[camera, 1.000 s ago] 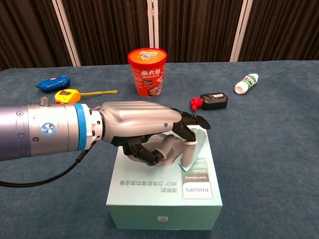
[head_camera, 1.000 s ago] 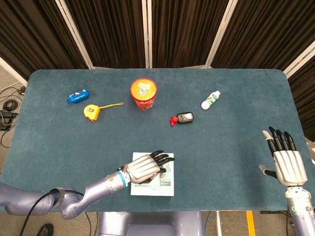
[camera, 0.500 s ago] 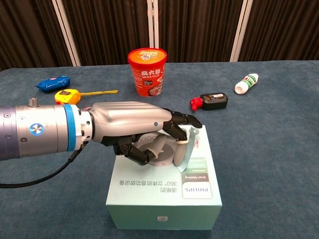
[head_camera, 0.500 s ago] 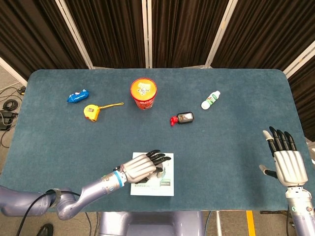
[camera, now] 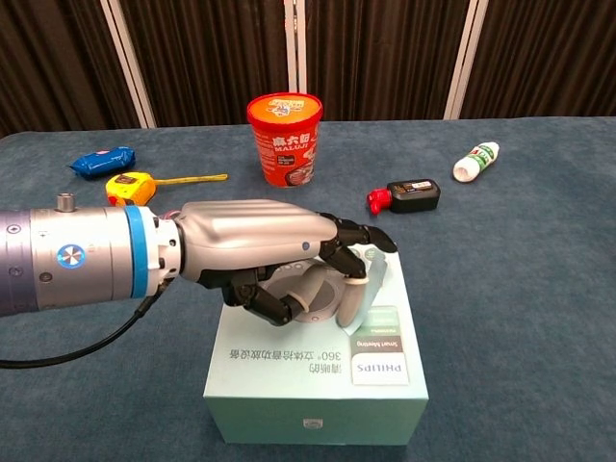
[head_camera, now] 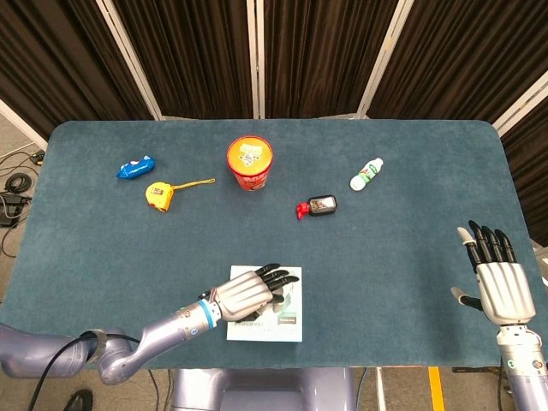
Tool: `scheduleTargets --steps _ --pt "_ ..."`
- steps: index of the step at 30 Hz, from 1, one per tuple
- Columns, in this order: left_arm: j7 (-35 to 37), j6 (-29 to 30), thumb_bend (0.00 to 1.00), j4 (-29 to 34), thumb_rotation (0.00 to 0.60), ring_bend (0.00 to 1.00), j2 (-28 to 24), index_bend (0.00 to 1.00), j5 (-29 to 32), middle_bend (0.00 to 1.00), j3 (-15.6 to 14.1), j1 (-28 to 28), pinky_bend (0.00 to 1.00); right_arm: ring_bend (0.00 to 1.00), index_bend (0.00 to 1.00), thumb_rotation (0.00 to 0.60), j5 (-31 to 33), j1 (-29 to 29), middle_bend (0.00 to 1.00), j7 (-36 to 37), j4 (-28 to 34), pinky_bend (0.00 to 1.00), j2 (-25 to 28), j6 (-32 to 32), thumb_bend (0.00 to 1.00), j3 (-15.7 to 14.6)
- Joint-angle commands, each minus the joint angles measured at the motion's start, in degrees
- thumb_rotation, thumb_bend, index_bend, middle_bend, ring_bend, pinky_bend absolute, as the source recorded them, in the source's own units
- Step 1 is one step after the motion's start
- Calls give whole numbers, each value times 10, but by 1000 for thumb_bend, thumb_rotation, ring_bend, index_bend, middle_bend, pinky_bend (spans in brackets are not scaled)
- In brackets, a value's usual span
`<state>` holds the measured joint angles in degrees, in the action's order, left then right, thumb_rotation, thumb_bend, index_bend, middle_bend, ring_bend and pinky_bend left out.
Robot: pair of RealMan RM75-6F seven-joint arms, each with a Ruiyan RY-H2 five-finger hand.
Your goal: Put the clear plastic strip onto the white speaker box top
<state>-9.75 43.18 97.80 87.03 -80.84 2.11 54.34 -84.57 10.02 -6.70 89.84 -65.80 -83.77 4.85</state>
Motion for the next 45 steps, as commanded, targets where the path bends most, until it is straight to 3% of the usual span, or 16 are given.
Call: scheduleTargets --steps 1,35,45 --pt "-2 -1 1000 1 600 0 0 441 1 0 0 1 0 0 64 600 0 0 0 0 0 0 0 0 0 0" --pt "4 14 1000 10 600 0 -3 445 -10 0 10 1 0 0 75 600 -1 -4 0 0 0 0 1 3 0 7" --pt "-15 3 1000 -1 600 0 14 447 -6 0 1 5 0 0 79 600 -1 -6 0 4 1 0 3 1 0 9"
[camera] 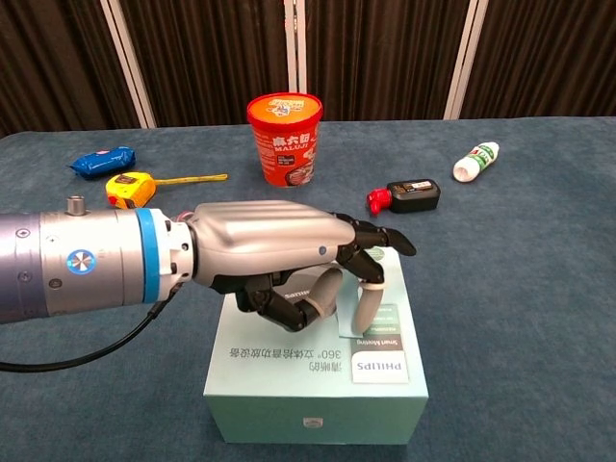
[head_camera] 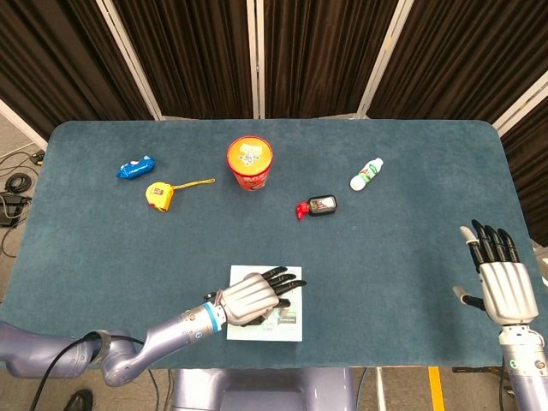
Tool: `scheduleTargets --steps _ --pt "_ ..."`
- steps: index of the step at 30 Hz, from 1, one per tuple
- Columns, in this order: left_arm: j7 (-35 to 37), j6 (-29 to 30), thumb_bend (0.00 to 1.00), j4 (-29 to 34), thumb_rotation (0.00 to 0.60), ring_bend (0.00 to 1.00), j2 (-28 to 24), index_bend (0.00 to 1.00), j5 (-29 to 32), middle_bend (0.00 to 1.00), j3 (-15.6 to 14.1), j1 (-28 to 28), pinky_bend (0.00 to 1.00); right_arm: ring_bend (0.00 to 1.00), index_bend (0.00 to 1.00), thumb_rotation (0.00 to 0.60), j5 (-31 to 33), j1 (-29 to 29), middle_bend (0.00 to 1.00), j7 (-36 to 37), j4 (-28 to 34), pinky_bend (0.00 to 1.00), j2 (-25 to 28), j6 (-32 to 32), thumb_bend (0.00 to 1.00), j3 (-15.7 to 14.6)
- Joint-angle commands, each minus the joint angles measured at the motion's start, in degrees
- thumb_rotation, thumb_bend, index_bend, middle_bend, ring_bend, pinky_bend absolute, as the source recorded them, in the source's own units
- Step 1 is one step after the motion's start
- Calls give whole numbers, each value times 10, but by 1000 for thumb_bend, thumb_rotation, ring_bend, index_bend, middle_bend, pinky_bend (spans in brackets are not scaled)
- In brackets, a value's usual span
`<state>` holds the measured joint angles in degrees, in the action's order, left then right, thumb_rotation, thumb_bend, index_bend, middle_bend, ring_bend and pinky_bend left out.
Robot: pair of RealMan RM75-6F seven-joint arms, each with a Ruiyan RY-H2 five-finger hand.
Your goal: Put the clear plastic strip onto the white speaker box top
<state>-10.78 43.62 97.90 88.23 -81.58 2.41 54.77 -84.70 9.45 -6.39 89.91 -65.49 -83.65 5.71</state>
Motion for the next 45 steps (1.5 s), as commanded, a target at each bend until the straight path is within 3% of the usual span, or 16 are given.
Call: scheduleTargets --steps 1,17,32,45 --pt "-6 -2 1000 -3 600 0 3 448 3 0 -2 0 0 0 80 600 0 0 0 1 0 0 0 0 0 1" --pt "-6 8 1000 9 600 0 -6 454 6 0 6 -2 0 0 80 600 0 -2 0 4 -1 0 1 -2 0 3" --pt "-1 3 1000 0 600 0 -7 461 2 0 -9 -7 0 0 81 600 1 -3 0 3 0 0 1 -2 0 4" --pt "12 17 1000 2 600 0 -6 459 -6 0 1 -10 0 0 81 600 0 -3 0 5 -1 0 2 -3 0 5"
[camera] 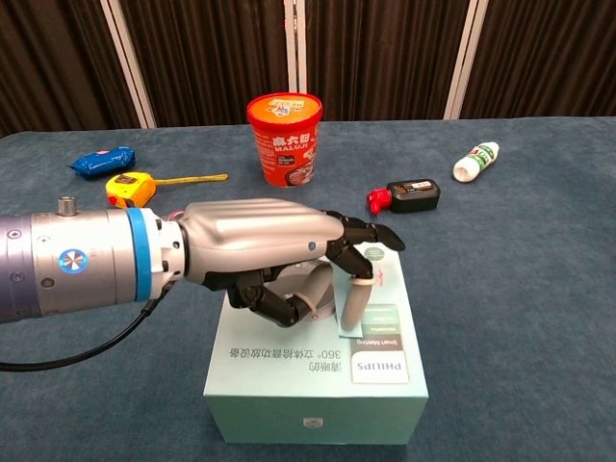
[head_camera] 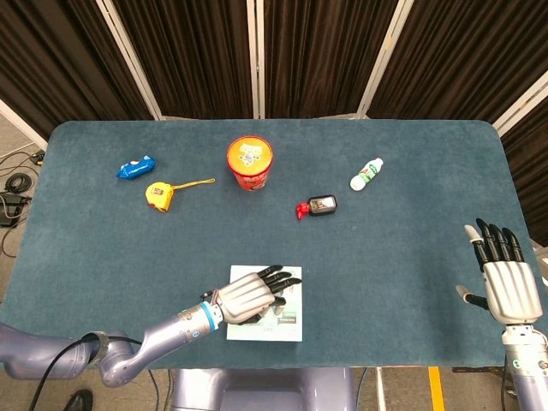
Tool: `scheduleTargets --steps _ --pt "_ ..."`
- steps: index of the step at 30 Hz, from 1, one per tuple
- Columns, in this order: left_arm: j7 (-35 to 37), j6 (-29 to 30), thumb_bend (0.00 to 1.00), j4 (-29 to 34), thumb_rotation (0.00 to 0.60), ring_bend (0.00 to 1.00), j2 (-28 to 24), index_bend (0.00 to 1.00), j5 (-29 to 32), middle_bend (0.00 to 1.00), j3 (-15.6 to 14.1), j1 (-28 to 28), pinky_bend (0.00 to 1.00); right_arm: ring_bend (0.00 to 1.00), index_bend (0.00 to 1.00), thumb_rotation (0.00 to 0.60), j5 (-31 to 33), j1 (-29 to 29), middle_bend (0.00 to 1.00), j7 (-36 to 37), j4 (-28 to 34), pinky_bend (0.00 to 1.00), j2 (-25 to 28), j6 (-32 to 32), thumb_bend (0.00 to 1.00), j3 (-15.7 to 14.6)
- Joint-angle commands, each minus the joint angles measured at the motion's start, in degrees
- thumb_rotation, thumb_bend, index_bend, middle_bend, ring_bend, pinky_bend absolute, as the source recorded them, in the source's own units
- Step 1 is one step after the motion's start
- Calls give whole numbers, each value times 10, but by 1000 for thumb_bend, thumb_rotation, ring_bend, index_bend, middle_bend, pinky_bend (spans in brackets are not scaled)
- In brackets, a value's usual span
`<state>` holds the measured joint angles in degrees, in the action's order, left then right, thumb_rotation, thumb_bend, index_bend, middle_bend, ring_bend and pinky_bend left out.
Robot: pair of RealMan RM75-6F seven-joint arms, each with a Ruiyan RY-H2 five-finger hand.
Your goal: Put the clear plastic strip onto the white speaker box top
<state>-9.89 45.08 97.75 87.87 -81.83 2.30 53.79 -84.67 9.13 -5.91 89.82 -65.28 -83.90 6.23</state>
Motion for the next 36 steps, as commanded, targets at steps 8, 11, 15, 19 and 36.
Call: scheduleTargets --steps 8,11,15,19,36 --pt "3 -1 1000 7 600 0 -5 459 -9 0 -3 0 0 0 81 600 0 -1 0 1 1 0 1 0 0 0" --pt "-2 -4 1000 4 600 0 -4 459 -7 0 -4 1 0 0 81 600 0 -1 0 2 1 0 1 0 0 0" --pt "-6 -8 1000 0 600 0 1 459 -2 0 -4 2 0 0 81 600 0 -1 0 3 1 0 1 0 0 1" --pt "-8 -11 1000 -2 600 0 5 459 1 0 -5 3 0 0 81 600 0 -1 0 5 0 0 2 -1 0 1" --pt "31 40 997 27 600 0 -29 445 -9 0 35 -9 0 0 81 600 -2 -2 0 5 2 0 3 -3 0 1"
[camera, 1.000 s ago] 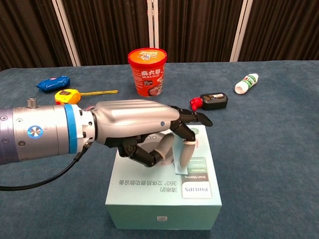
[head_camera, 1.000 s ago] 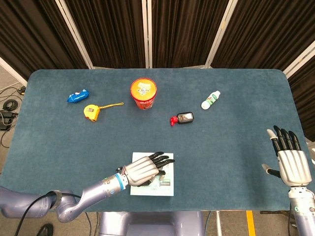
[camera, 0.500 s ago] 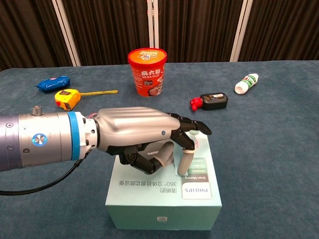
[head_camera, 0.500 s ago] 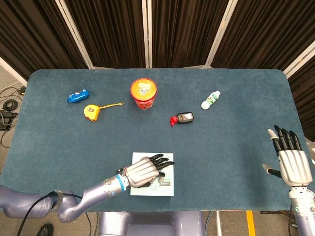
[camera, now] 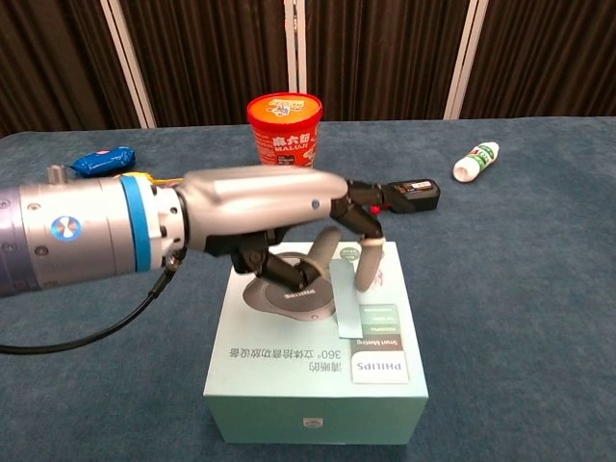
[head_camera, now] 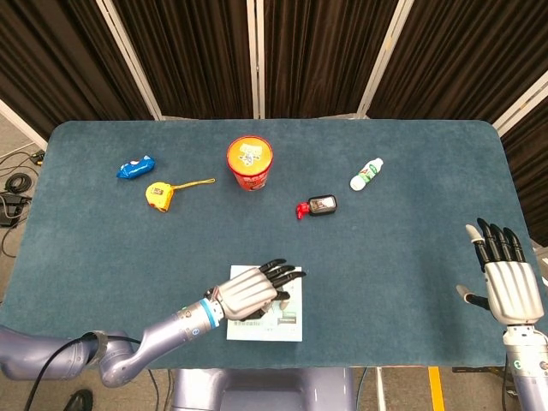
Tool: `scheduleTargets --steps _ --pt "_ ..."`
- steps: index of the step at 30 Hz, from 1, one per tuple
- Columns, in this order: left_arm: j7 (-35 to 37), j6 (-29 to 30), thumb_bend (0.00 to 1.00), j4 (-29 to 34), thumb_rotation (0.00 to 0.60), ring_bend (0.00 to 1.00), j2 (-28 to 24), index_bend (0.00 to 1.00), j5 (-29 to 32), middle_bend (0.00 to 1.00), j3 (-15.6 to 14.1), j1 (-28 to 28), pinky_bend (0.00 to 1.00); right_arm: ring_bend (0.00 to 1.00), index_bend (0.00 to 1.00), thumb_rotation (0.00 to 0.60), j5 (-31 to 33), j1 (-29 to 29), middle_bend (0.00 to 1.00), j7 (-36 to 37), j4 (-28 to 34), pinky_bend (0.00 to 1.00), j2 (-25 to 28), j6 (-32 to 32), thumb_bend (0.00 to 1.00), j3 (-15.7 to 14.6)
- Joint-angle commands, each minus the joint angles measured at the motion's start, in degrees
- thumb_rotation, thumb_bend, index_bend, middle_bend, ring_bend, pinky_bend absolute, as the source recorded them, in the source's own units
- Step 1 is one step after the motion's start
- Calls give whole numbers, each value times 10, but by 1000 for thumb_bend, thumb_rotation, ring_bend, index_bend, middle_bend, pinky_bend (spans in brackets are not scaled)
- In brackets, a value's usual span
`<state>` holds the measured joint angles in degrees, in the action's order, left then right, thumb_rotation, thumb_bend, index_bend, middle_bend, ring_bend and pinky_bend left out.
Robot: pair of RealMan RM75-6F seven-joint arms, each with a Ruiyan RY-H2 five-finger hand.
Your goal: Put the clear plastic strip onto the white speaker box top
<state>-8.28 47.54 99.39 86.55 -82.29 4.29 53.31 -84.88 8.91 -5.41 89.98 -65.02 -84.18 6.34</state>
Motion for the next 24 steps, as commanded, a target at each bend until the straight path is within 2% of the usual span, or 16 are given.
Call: scheduleTargets --steps 1,5,8,10,13,14,16,18,24 --pt "20 20 993 12 600 0 -22 443 -5 0 19 -5 0 0 81 600 0 0 0 -1 1 0 0 0 0 0" --pt "39 42 928 18 600 0 -45 400 -5 0 34 -13 0 0 81 600 -1 0 0 -2 2 0 0 -1 0 0" --pt "48 68 704 16 600 0 -66 292 -4 0 44 -26 0 0 81 600 -3 0 0 -3 4 0 0 -1 0 -1" --pt "46 90 490 14 600 0 -79 170 -2 0 48 -39 0 0 80 600 -3 0 0 -4 5 0 1 0 0 -2" --pt "38 122 299 16 600 0 -106 42 8 0 48 -64 0 0 75 600 -4 -1 0 -6 8 0 1 0 0 -2" --pt "36 133 249 19 600 0 -118 19 15 0 45 -76 0 0 67 600 -4 -1 0 -7 9 0 2 0 0 -3" --pt "37 159 74 28 600 0 -154 0 25 0 31 -110 0 0 47 600 -2 -1 0 -9 15 0 4 4 0 -5" --pt "32 193 3 24 600 0 -173 0 24 0 20 -140 0 0 27 600 2 -1 0 -11 22 0 8 10 0 -6" --pt "29 318 0 1 600 0 -198 0 26 0 -19 -252 0 0 0 600 5 -2 0 -24 37 0 11 10 0 -5"
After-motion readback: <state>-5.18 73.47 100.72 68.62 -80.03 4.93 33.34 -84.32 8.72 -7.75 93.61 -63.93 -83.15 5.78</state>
